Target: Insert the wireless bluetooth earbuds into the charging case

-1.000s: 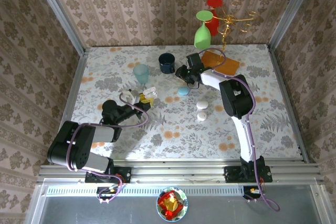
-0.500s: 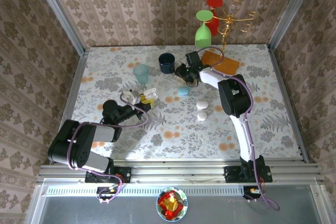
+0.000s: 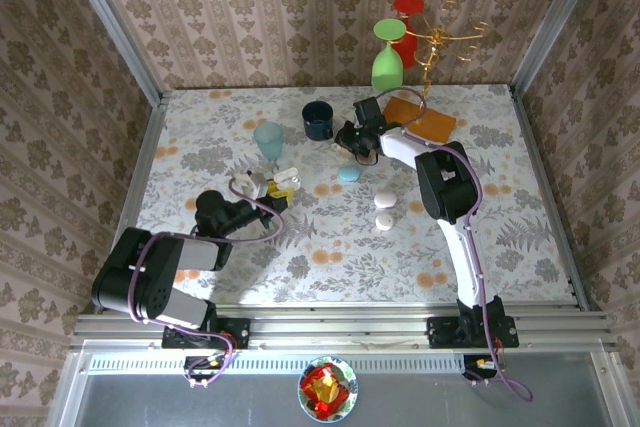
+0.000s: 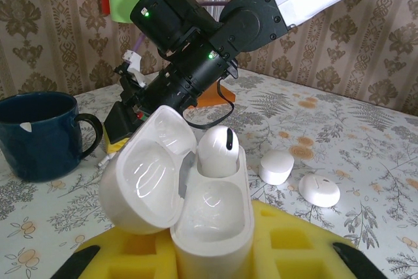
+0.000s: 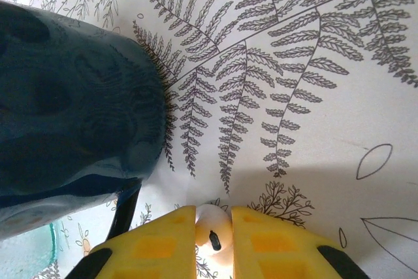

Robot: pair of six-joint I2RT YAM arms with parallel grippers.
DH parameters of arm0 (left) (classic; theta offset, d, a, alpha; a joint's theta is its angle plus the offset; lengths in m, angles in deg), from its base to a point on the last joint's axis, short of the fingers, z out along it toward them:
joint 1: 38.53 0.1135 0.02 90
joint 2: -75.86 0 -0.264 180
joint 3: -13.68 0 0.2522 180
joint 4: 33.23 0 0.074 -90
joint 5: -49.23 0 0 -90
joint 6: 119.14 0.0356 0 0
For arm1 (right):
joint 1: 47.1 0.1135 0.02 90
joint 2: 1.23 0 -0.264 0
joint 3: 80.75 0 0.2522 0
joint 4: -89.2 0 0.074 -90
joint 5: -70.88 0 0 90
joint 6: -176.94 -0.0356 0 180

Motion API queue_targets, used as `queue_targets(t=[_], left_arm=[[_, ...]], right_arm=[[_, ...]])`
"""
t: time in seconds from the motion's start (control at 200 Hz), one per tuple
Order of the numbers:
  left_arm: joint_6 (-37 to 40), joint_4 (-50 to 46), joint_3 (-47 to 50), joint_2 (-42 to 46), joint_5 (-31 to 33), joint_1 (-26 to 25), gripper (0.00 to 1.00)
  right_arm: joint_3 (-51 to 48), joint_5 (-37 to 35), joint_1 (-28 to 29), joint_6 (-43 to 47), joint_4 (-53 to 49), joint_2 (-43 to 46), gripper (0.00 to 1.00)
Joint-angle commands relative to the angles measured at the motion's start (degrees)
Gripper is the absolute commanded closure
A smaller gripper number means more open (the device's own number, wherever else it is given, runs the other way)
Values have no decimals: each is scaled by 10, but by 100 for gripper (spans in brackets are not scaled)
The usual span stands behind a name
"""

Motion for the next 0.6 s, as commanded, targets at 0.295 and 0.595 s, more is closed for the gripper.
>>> queue_targets(t=[0.295,0.595], left_arm=[[17,13,5,-8,-11,7,98],[19,13,0,-18,-17,6,98]], right_arm=[[-122,-7,17,83,36,101,82],[-260,-25,32,144,129,215,81]])
